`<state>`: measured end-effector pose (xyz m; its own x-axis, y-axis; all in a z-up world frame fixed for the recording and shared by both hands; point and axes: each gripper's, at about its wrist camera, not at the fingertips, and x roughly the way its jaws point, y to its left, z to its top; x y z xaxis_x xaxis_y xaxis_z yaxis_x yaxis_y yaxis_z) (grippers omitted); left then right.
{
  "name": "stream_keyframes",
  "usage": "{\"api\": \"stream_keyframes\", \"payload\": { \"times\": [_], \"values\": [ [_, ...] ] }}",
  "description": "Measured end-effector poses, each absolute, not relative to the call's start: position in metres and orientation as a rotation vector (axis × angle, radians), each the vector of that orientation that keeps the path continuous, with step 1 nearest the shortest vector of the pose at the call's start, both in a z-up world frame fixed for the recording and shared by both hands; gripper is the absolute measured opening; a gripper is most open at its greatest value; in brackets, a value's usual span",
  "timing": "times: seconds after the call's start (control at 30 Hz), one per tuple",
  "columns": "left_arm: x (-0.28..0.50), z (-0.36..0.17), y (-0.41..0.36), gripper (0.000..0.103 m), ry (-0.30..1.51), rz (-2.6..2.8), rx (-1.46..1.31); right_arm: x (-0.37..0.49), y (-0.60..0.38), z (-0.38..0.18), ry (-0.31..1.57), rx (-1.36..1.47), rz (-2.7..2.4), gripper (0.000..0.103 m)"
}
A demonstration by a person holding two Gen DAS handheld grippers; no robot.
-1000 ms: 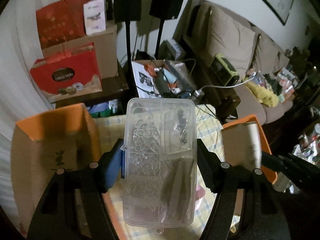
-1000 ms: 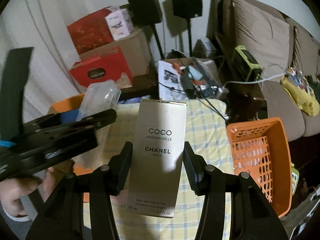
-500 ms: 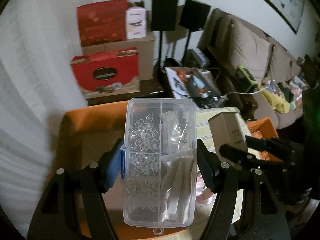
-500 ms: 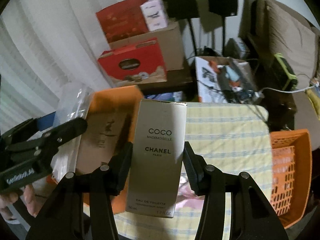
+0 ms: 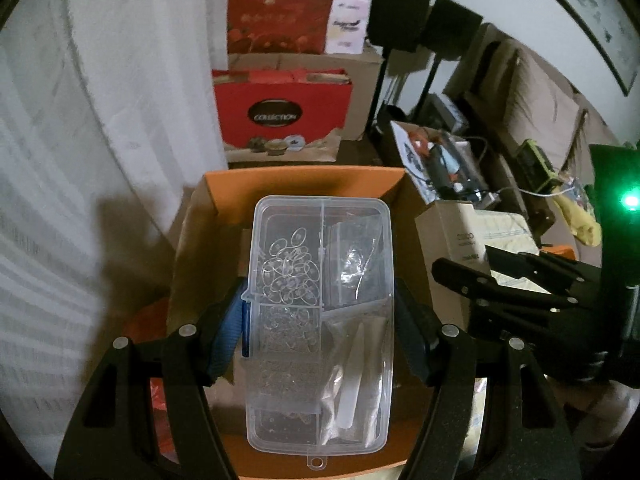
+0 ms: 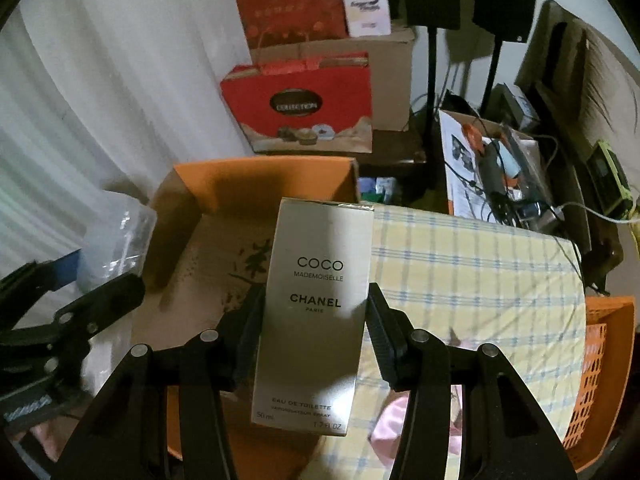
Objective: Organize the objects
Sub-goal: 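Carry the perfume box with the right gripper while the left gripper carries the organizer toward the cardboard box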
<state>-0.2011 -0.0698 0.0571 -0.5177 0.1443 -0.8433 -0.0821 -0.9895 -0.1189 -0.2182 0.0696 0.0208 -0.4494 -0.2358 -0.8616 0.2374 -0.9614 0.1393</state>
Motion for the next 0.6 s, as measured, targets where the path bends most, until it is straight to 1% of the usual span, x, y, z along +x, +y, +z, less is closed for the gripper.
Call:
{"api": "stream_keyframes", "payload": {
  "times": [0.2,0.3,0.5,0.6],
  "values": [
    [-0.205,0.045,-0.089,0.066,-0.122,2.629,-1.501,-0.228,0.049,-0.001,0.102,1.537,-2.49,0.051],
    [-0.208,0.038,-0.098,0.066,-0.128,2.632,-1.52,-0.231,0.046,-0.011,0.122,1.574,-2.49,0.052],
    [-0.213,0.019,-0.115,0.066,-0.111,2.649,-1.568,-0.232,0.04,-0.02,0.188,1.571,-2.502,0.052],
    [-0.212,0.011,-0.12,0.066,-0.116,2.641,-1.59,-0.229,0.04,-0.018,0.191,1.549,-2.51,0.053]
  ]
}}
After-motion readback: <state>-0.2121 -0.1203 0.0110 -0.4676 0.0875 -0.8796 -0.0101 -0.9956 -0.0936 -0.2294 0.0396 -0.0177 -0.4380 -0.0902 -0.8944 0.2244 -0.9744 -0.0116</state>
